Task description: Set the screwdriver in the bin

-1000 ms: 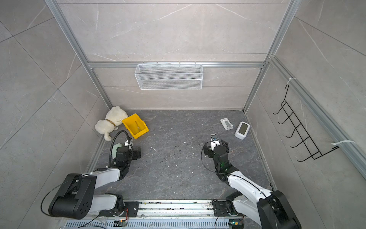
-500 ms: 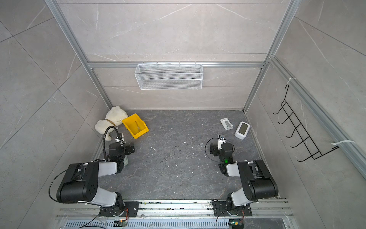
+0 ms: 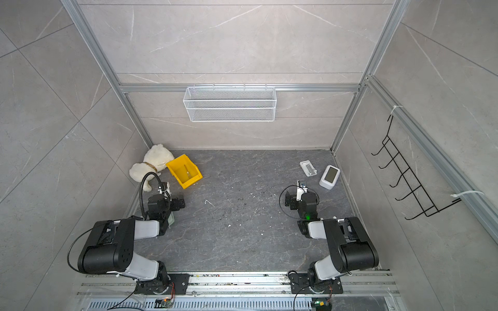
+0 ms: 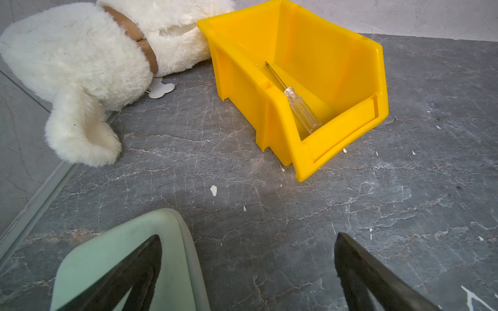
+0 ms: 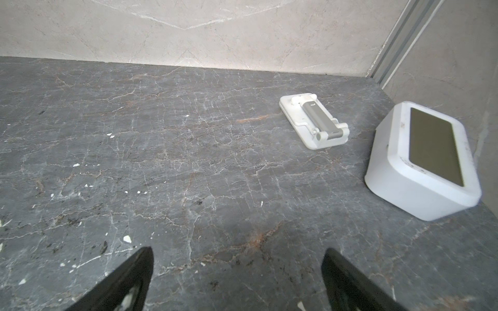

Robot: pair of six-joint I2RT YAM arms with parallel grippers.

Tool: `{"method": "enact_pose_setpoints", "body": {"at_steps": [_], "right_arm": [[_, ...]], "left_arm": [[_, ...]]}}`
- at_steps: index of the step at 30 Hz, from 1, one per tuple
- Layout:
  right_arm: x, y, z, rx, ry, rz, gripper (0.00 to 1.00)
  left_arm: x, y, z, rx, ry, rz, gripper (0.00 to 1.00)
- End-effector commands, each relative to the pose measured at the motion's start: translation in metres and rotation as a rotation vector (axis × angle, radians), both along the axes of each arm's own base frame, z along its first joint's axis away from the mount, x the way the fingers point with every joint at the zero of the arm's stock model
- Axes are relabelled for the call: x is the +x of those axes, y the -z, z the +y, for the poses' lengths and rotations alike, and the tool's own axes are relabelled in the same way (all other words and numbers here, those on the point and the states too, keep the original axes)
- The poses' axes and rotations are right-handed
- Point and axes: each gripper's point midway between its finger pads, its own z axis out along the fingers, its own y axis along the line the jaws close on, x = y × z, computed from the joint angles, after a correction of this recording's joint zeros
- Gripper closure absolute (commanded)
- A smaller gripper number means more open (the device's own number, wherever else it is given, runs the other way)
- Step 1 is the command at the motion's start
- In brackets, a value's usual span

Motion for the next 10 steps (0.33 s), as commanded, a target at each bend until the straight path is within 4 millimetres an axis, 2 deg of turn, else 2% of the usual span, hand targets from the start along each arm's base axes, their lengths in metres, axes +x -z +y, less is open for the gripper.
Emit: {"method": "enact_pose_setpoints", "body": {"at_steps": [1, 10], "right_arm": [[0.0061, -0.0086, 0.0011, 0.016, -0.002, -0.025, 0.01], [0.0066, -0.0081, 0.0012, 0.018, -0.002, -0.022, 0.01]], "left_arm": [[0.0061, -0.0146, 0.0003, -0.01, 0.0, -0.064, 0.0], [0.006, -0.0145, 0.0002, -0.011, 0.0, -0.064, 0.0]]}}
